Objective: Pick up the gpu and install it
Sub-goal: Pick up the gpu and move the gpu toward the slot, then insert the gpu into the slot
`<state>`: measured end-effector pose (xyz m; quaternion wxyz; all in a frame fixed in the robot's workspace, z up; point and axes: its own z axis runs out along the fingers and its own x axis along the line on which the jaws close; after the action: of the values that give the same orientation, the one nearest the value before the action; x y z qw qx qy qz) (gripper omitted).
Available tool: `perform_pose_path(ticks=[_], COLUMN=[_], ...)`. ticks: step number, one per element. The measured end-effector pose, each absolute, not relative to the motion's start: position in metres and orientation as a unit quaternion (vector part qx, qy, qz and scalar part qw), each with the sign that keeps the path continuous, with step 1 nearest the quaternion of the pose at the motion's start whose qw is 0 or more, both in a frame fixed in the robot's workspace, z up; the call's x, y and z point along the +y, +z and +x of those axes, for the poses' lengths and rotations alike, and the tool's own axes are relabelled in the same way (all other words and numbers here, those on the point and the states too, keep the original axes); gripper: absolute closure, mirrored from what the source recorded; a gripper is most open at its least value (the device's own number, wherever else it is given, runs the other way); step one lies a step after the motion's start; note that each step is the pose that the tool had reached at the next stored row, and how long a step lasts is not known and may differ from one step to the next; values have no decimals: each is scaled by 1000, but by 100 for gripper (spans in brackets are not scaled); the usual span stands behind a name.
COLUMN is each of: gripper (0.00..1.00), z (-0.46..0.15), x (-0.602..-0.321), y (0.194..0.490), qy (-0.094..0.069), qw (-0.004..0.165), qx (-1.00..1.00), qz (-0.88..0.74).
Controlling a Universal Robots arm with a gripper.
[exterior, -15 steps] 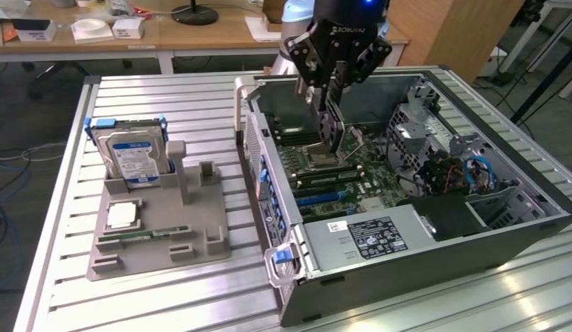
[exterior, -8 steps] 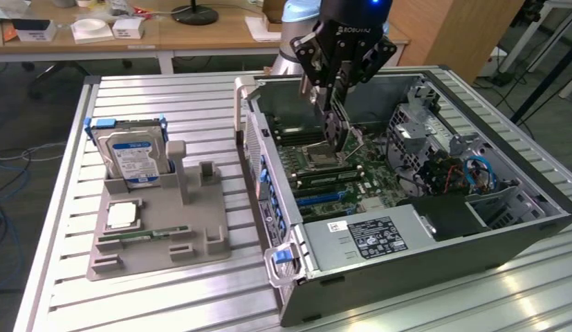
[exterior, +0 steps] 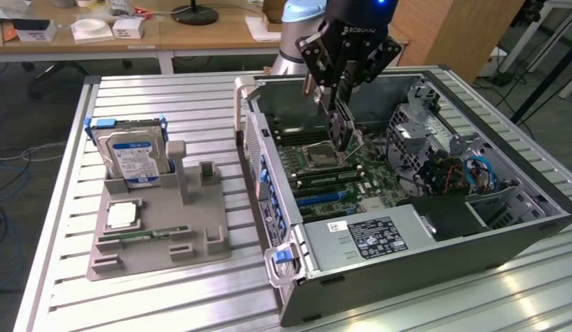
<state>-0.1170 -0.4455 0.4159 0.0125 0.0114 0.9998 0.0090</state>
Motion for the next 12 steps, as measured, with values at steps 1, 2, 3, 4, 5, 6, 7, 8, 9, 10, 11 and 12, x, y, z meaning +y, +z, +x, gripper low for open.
perform_pose_path(ticks=[1, 2, 3, 4, 5, 6, 7, 8, 9, 10, 11, 12], gripper=[74, 74, 74, 74, 74, 74, 74, 74, 74, 74, 74, 74], z=[-116, -116, -116, -116, -116, -116, -116, -116, -116, -116, -116, -116], x=[-446, -446, -446, -446, -446, -446, -446, -446, -446, -446, -446, -446], y=[416, 416, 416, 416, 416, 416, 416, 416, 416, 416, 416, 416], qy=[9, 9, 9, 9, 9, 9, 9, 9, 9, 9, 9, 9], qw=[12, 12, 12, 12, 12, 12, 12, 12, 12, 12, 12, 12], qx=[1000, 1000, 1000, 1000, 1000, 1000, 1000, 1000, 1000, 1000, 1000, 1000], qz=[11, 11, 11, 11, 11, 11, 11, 11, 11, 11, 11, 11])
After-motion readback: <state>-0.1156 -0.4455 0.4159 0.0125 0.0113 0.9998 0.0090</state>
